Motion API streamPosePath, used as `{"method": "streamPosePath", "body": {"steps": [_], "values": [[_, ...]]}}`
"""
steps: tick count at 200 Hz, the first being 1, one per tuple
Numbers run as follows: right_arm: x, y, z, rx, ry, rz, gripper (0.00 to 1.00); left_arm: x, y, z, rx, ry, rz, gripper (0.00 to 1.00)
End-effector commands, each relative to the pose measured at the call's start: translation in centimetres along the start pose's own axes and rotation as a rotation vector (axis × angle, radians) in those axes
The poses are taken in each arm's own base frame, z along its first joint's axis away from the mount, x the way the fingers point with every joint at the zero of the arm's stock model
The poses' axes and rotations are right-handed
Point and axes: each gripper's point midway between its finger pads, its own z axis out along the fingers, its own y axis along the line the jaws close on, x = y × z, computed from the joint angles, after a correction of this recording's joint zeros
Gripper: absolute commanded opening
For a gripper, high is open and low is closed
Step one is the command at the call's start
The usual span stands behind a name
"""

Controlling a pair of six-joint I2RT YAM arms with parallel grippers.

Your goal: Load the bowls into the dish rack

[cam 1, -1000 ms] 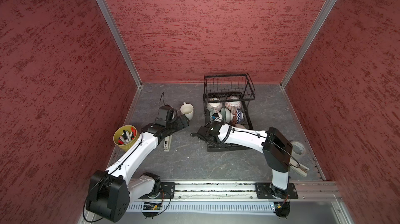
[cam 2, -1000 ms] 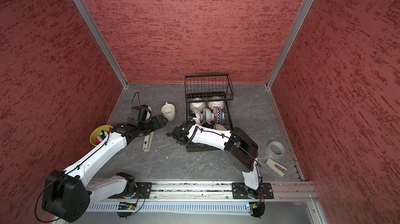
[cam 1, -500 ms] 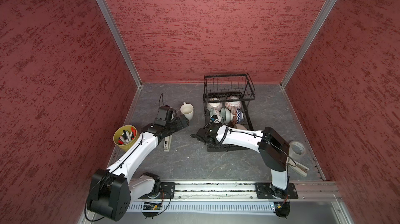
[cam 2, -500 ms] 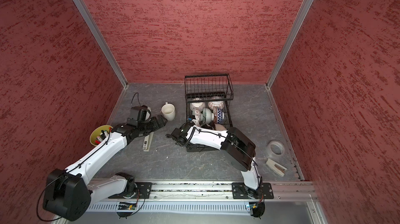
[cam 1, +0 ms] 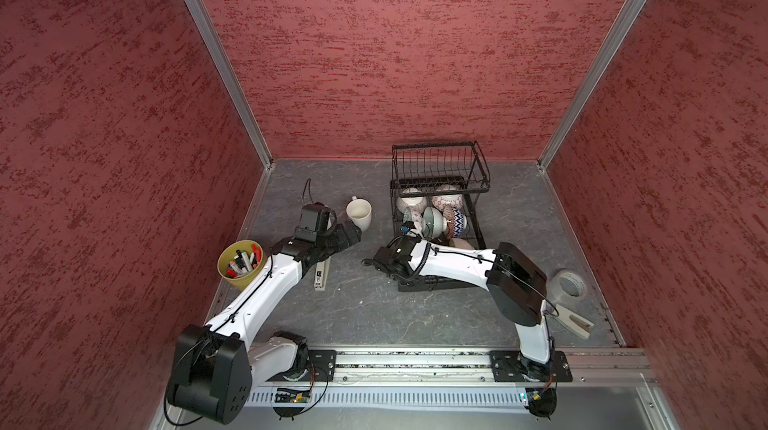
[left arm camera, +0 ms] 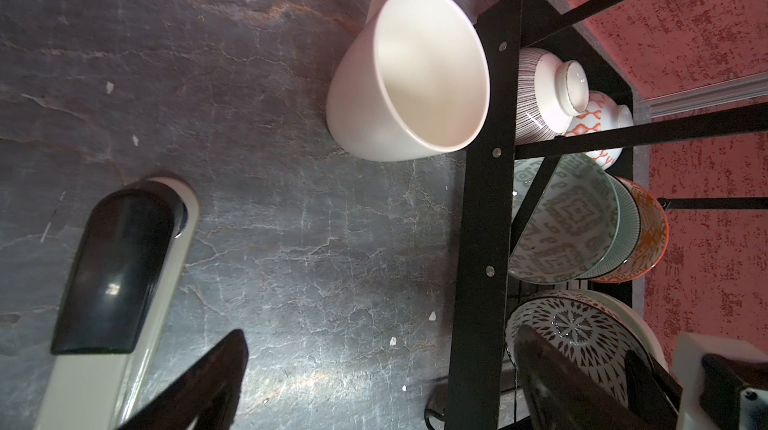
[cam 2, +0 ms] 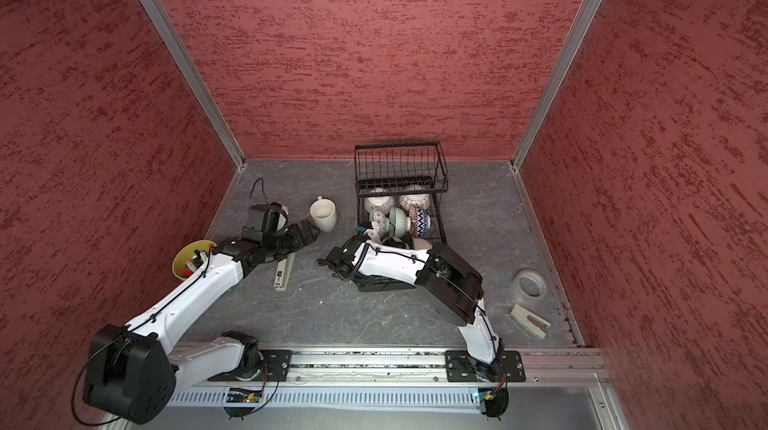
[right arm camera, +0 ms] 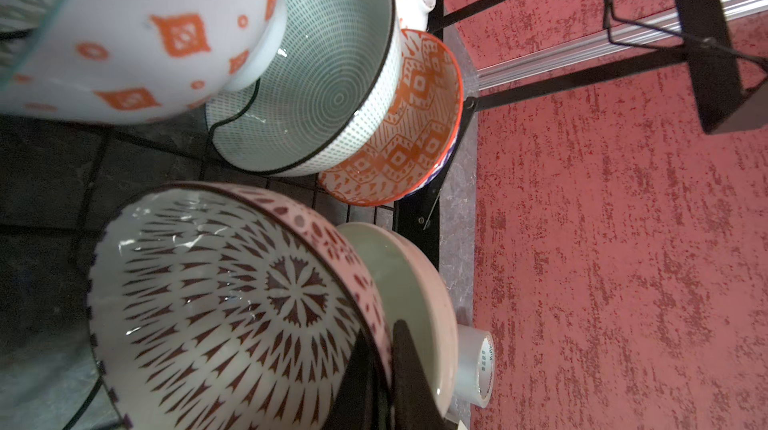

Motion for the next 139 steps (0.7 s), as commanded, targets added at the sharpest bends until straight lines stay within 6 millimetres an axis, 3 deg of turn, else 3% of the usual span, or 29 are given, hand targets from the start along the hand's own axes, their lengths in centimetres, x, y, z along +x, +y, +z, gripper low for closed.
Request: {"method": "streamPosePath", "body": {"steps": [1,139], "values": [[-0.3,-0.6,-0.2,0.057,-0.016,-0.006,0.00,0.0,0.2,0.2,0.007,-0.001,0.006,1.00],[-0.6,4.1,-0.3,-0.039,-0.012,-0.065,0.00,0.1,0.9,0.2,0.002,0.001,-0.008,1.00]]}}
